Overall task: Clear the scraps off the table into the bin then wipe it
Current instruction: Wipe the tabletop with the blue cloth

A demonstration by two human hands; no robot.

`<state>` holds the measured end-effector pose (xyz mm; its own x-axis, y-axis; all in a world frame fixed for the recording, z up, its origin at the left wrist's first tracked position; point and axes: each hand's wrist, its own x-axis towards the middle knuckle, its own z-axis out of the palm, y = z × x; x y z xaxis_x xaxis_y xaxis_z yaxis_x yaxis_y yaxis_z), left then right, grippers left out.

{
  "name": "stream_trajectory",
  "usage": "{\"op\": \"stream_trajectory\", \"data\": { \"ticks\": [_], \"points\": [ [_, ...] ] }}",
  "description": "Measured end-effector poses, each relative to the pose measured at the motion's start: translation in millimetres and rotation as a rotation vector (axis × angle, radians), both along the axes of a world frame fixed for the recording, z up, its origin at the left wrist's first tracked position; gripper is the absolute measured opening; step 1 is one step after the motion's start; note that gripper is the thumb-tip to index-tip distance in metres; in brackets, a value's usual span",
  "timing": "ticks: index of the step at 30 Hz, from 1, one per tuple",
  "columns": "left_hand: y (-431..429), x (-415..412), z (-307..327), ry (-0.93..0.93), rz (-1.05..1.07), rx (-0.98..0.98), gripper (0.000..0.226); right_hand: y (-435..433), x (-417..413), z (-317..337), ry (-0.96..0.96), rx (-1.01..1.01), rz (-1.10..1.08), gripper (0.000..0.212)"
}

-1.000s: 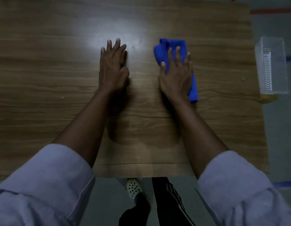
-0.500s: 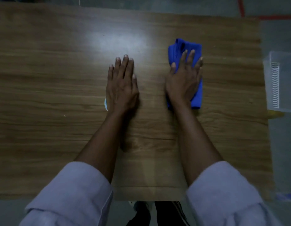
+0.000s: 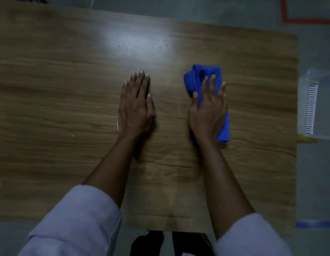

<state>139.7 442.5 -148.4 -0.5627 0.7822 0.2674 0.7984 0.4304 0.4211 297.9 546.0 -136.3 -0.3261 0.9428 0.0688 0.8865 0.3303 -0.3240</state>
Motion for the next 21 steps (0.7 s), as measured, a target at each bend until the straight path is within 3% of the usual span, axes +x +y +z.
{"op": "stream_trajectory", "data": {
  "ticks": [3, 7, 9, 12, 16, 18, 21],
  "points": [
    [1.3, -0.7, -0.5, 0.004, -0.002, -0.011, 0.055, -13.7, -43.9, 3.2, -0.004, -0.041, -0.12, 0.059],
    [0.2, -2.2, 2.3, -0.004, -0.016, 0.005, 0.053, -32.1, -26.8, 3.6, -0.016, 0.0, 0.408, 0.058],
    [0.1, -0.1, 4.5, -0.015, -0.013, -0.007, 0.053, -7.9, 9.6, 2.1, 0.0, 0.009, 0.509, 0.056],
    [-0.1, 1.8, 5.6, -0.01, 0.0, -0.013, 0.054, 38.9, 34.3, 1.0, -0.019, 0.012, 0.21, 0.055],
    [0.4, 2.6, 4.7, -0.008, 0.006, 0.007, 0.054, 54.3, -18.2, 8.8, -0.041, -0.045, -0.116, 0.058],
    [1.0, 2.7, 4.4, -0.009, 0.01, 0.016, 0.054, 36.7, -41.7, 7.4, -0.039, -0.05, -0.02, 0.059],
    [1.1, 0.7, 3.7, -0.005, 0.003, 0.013, 0.053, -9.1, -38.7, 3.3, -0.007, 0.005, 0.365, 0.058]
  ]
}}
